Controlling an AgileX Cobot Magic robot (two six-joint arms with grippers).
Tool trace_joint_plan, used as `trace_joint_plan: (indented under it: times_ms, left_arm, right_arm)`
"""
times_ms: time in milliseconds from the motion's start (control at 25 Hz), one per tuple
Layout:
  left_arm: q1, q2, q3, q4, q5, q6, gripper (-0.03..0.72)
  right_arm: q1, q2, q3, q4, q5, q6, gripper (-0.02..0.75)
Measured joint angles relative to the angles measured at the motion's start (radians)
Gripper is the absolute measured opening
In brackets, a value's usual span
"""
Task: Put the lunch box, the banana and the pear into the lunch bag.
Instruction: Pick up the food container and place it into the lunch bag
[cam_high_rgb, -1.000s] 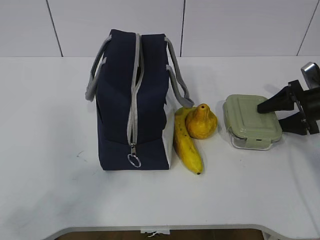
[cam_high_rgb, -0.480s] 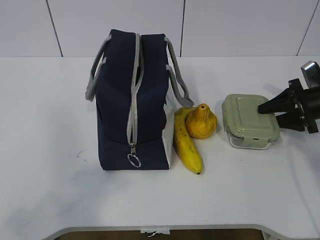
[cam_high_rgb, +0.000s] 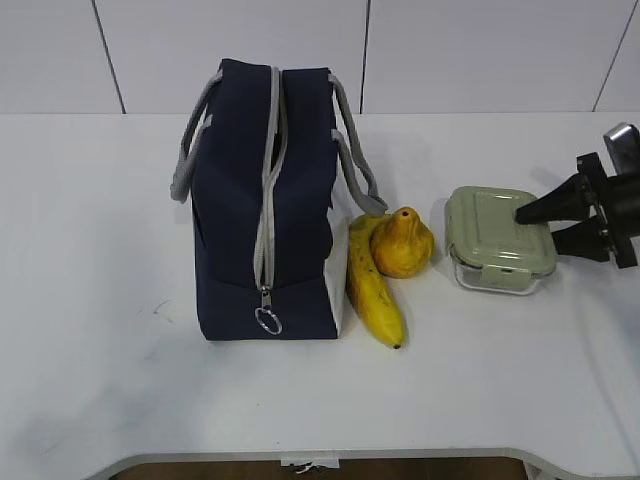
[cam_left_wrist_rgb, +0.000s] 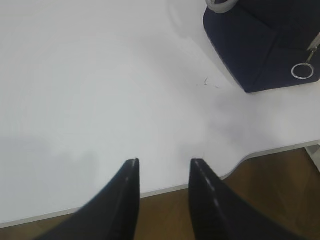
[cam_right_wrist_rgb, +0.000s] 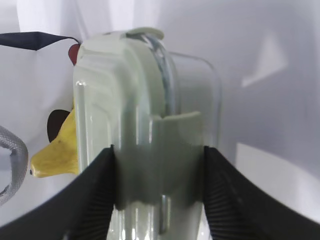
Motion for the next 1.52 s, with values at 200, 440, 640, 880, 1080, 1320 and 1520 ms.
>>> trace_joint_plan:
  times_ms: [200, 440, 640, 880, 1080, 1320, 1520]
  left_arm:
    - [0.000, 0.000, 0.000, -0.007, 0.000, 0.000, 0.247]
    - [0.000, 0.016, 0.000, -0.073, 0.000, 0.000, 0.246]
    - [0.000, 0.110, -0.032, -0.160, -0.003, 0.000, 0.246]
    - [0.000, 0.289, -0.105, -0.286, -0.087, 0.000, 0.255]
    - [0.000, 0.467, -0.126, -0.433, -0.197, 0.031, 0.314]
    - [0.000, 0.721, -0.175, -0.614, -0.250, 0.165, 0.349]
    - [0.000, 0.922, -0.252, -0.746, -0.292, 0.298, 0.461]
  right_arm:
    - [0.000, -0.064, 0.000, -0.045, -0.026, 0.040, 0.393]
    - [0.018, -0.173, 0.000, -0.048, -0.025, 0.069, 0.393]
    - [0.055, -0.240, 0.000, -0.050, -0.015, 0.117, 0.393]
    - [0.094, -0.310, 0.000, -0.038, -0.009, 0.149, 0.393]
    - [0.171, -0.339, -0.063, -0.031, -0.002, 0.211, 0.393]
    - [0.262, -0.339, -0.187, -0.016, 0.008, 0.264, 0.393]
    - [0.328, -0.339, -0.262, 0.004, 0.023, 0.283, 0.393]
